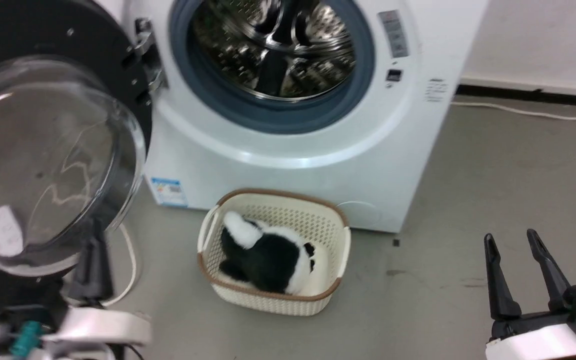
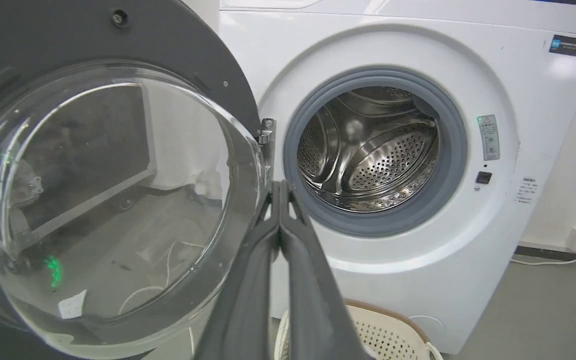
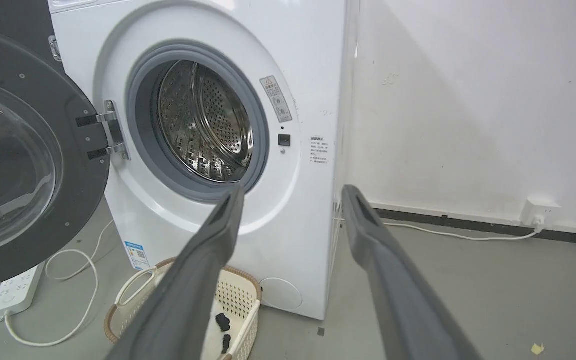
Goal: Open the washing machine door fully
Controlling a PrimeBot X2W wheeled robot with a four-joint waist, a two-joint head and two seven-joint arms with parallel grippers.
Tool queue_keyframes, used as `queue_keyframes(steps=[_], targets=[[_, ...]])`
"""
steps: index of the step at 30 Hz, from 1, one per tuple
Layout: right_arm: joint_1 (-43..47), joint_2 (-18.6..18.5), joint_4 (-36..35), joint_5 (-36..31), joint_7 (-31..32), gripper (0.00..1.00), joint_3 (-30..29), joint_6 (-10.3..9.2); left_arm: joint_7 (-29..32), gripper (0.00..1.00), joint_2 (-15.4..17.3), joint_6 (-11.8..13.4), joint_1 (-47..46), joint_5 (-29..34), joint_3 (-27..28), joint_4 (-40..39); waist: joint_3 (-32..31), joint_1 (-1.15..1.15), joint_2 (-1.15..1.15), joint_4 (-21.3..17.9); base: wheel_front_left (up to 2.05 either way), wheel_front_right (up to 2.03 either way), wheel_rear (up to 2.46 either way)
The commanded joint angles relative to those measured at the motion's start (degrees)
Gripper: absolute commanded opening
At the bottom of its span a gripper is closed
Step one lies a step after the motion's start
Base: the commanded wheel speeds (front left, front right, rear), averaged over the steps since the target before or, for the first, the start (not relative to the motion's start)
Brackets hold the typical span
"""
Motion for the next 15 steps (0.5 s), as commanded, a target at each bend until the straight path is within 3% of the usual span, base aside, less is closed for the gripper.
queue_keyframes(steps=[1, 13, 14, 15], targets=[[1.0, 0.3, -0.2, 0.3, 0.0, 1.0, 0.1, 0.06, -0.2, 0.0, -1.1, 0.2, 1.4, 0.7, -1.4, -0.7, -2.5, 0.01, 0.0, -2.7, 0.0, 0.0, 0.0], [4.2, 0.4, 1.3, 2.7, 0.4, 1.0, 0.7, 0.06, -0.2, 0.0, -5.2, 1.1, 6.4, 5.7, -9.6, 1.3, -3.5, 0.01, 0.0, -6.8, 0.0, 0.0, 0.0], [4.4, 0.4, 1.5, 2.9, 0.4, 1.0, 0.8, 0.06, -0.2, 0.12, -5.5, 1.2, 6.6, 5.9, -9.9, 1.8, -3.5, 0.01, 0.0, -6.9, 0.0, 0.0, 0.0], [4.5, 0.4, 1.8, 3.0, 0.3, 1.0, 0.9, 0.06, -0.2, 0.54, -5.6, 1.4, 6.7, 6.5, -10.2, 2.3, -3.4, 0.01, 0.0, -7.0, 0.0, 0.0, 0.0]])
